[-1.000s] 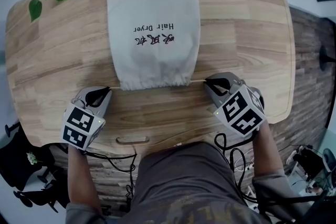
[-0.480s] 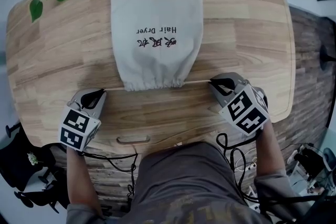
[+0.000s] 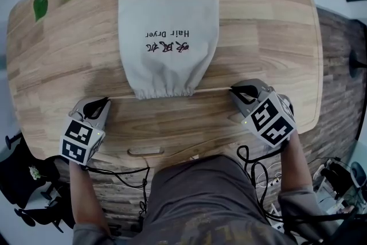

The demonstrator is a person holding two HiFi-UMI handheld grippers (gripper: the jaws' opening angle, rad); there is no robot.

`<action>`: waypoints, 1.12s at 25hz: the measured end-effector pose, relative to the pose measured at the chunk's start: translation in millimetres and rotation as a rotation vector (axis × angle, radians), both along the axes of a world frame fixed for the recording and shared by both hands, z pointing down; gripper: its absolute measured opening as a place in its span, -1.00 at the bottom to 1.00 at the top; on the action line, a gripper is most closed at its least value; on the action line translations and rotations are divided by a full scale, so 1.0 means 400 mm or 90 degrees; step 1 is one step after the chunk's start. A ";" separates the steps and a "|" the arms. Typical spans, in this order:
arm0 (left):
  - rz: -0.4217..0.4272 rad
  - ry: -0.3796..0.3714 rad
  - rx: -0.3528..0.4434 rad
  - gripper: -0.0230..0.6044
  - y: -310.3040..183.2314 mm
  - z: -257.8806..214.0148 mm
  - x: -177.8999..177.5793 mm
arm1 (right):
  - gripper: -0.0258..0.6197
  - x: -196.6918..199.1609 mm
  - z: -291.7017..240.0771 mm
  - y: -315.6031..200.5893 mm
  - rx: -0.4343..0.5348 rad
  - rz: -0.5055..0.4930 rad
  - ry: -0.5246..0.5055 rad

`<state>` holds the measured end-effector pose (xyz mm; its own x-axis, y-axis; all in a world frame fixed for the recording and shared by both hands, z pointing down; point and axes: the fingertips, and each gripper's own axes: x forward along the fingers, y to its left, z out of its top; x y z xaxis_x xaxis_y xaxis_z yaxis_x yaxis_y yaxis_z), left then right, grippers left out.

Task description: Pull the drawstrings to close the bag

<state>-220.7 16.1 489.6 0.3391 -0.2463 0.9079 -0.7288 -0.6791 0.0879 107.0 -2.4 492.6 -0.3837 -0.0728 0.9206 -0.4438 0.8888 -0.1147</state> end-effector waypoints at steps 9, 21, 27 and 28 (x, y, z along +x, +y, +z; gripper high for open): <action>0.034 -0.010 0.053 -0.87 -0.002 0.004 0.012 | -0.80 -0.005 0.002 -0.001 -0.011 0.001 0.011; 0.046 -0.011 0.069 -0.17 0.018 -0.082 0.026 | -0.23 -0.044 -0.057 -0.003 0.014 -0.010 -0.017; 0.086 0.021 0.081 -0.17 -0.008 -0.084 0.112 | -0.28 -0.134 -0.086 -0.008 0.035 -0.076 -0.043; 0.095 0.025 0.082 -0.17 -0.013 -0.080 0.126 | -0.29 -0.147 -0.083 -0.007 0.034 -0.084 -0.043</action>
